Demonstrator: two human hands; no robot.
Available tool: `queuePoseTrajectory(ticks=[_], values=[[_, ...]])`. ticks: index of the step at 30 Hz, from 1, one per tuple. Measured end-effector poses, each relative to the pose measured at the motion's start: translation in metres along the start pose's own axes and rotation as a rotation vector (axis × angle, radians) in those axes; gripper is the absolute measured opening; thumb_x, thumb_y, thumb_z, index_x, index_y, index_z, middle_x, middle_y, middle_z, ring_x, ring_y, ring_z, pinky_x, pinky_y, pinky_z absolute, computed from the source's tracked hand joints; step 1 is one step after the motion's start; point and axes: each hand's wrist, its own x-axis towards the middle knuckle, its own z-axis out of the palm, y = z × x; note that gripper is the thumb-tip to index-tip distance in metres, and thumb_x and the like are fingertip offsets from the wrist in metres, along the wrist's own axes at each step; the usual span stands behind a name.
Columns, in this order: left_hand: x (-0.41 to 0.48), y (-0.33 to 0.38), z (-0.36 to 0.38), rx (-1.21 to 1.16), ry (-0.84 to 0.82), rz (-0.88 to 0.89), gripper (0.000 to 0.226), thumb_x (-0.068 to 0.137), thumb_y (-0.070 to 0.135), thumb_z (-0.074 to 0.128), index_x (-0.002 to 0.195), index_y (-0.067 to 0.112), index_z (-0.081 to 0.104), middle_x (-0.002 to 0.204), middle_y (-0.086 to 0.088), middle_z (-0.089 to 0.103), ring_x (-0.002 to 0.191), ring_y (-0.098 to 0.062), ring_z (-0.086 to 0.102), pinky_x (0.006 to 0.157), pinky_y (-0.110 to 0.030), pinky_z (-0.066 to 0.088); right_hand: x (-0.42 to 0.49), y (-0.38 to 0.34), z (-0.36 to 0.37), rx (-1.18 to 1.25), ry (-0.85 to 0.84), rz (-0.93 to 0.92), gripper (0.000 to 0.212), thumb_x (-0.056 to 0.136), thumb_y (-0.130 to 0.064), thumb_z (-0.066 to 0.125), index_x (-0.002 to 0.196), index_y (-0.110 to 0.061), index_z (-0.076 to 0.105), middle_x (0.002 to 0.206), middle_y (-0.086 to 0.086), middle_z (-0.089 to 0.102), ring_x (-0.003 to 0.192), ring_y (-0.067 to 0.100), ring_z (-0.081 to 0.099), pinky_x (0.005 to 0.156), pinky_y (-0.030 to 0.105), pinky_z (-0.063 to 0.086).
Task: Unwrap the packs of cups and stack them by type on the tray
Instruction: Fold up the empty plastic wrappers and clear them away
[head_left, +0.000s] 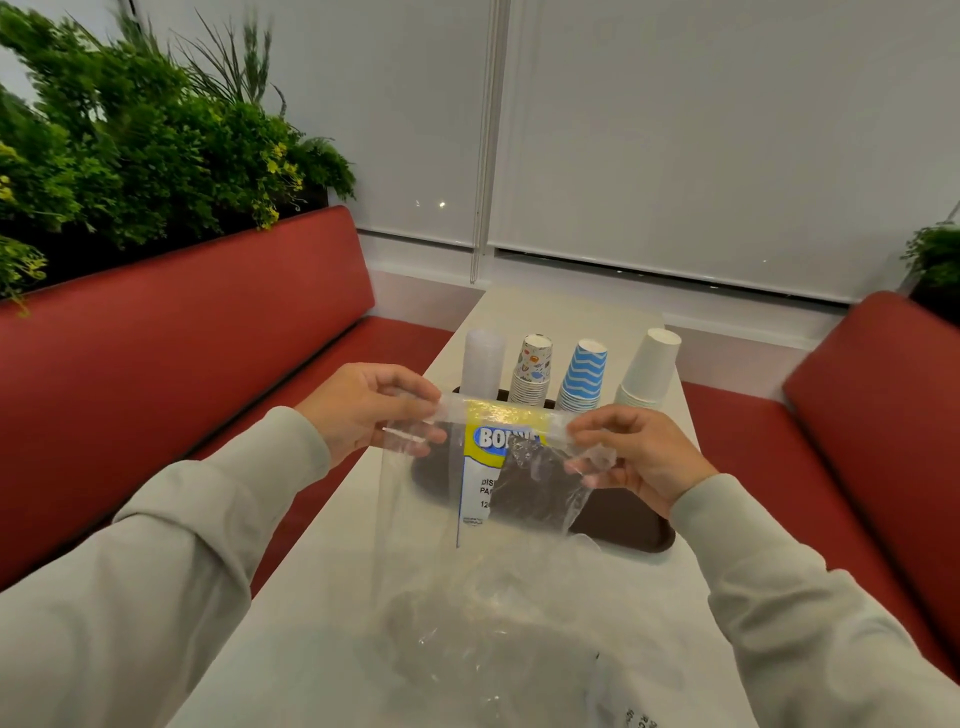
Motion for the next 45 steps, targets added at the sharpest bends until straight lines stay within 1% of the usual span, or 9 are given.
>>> queuePoseTrajectory(ticks=[6,12,16,24,29,32,38,42,45], values=[[0.000,-0.002,0.001,-0.042,-0.024,-0.028,0.051,0.073,-0.009,0.075,0.120,0.007,0.062,0.101,-0.025,0.072,0.089,-0.033,0.073,0.071,-0.034,0.061,0.003,0.003,-0.004,0.131,0.041,-0.096,0.053,0.078,0.018,0.068,0.121,-0.012,0.063,0.100,0.021,0.072,0.078,0.033,0.072,0.063,0.031,0.061],[-0.004,-0.002,0.001,-0.144,-0.024,-0.032,0.015,0.083,-0.011,0.065,0.092,0.001,0.062,0.106,-0.032,0.069,0.094,-0.040,0.072,0.073,-0.027,0.060,0.001,0.006,-0.003,0.161,0.053,-0.106,0.018,0.082,0.014,0.063,0.089,0.000,0.073,0.097,0.016,0.075,0.087,0.026,0.073,0.067,0.022,0.058],[-0.006,-0.004,-0.004,-0.055,-0.094,-0.095,0.007,0.093,0.001,0.059,0.091,0.008,0.059,0.106,-0.030,0.070,0.090,-0.041,0.072,0.073,-0.038,0.062,0.001,0.008,-0.005,0.173,-0.020,0.003,0.020,0.094,0.011,0.051,0.089,0.001,0.067,0.102,0.028,0.072,0.089,0.039,0.074,0.069,0.039,0.063],[-0.002,-0.006,-0.004,-0.136,-0.058,-0.039,0.010,0.088,-0.005,0.061,0.090,-0.002,0.070,0.098,-0.025,0.071,0.092,-0.038,0.073,0.075,-0.040,0.061,0.004,0.008,-0.005,0.327,-0.034,-0.004,0.031,0.091,0.002,0.037,0.085,0.007,0.067,0.090,0.029,0.068,0.072,0.033,0.071,0.062,0.035,0.060],[-0.003,-0.003,-0.003,-0.154,-0.079,-0.083,0.046,0.071,0.018,0.076,0.103,-0.013,0.065,0.103,-0.023,0.071,0.100,-0.044,0.069,0.079,-0.046,0.060,0.007,0.010,-0.004,0.236,0.023,-0.018,0.027,0.085,-0.013,0.066,0.102,0.008,0.067,0.104,0.027,0.071,0.071,0.028,0.071,0.057,0.030,0.059],[-0.002,-0.005,-0.002,-0.065,-0.082,-0.053,0.029,0.084,0.001,0.072,0.112,-0.004,0.068,0.110,-0.025,0.070,0.100,-0.042,0.070,0.078,-0.043,0.061,0.005,0.012,-0.006,0.182,0.029,-0.031,0.030,0.072,-0.003,0.074,0.102,0.002,0.071,0.107,0.023,0.070,0.074,0.026,0.073,0.060,0.029,0.060],[0.000,-0.007,-0.008,-0.064,-0.048,-0.062,0.041,0.078,-0.005,0.074,0.117,0.005,0.068,0.111,-0.020,0.072,0.096,-0.026,0.073,0.075,-0.024,0.058,0.006,0.012,-0.010,0.213,-0.015,-0.064,0.065,0.065,0.011,0.075,0.125,-0.012,0.065,0.117,0.019,0.070,0.092,0.031,0.072,0.069,0.031,0.061],[-0.001,-0.007,-0.009,-0.013,-0.053,-0.059,0.033,0.081,-0.007,0.072,0.113,-0.002,0.069,0.107,-0.021,0.073,0.091,-0.022,0.073,0.074,-0.020,0.057,0.009,0.014,-0.009,0.223,0.006,-0.059,0.064,0.054,0.000,0.088,0.114,0.003,0.066,0.120,0.024,0.068,0.098,0.028,0.072,0.074,0.027,0.059],[-0.002,-0.007,-0.008,-0.053,-0.066,-0.058,0.027,0.084,-0.004,0.070,0.111,-0.002,0.065,0.112,-0.029,0.068,0.102,-0.038,0.070,0.078,-0.030,0.060,0.010,0.016,-0.007,0.240,0.015,-0.046,0.048,0.063,-0.002,0.085,0.105,0.003,0.064,0.114,0.024,0.069,0.090,0.027,0.073,0.070,0.027,0.060]])
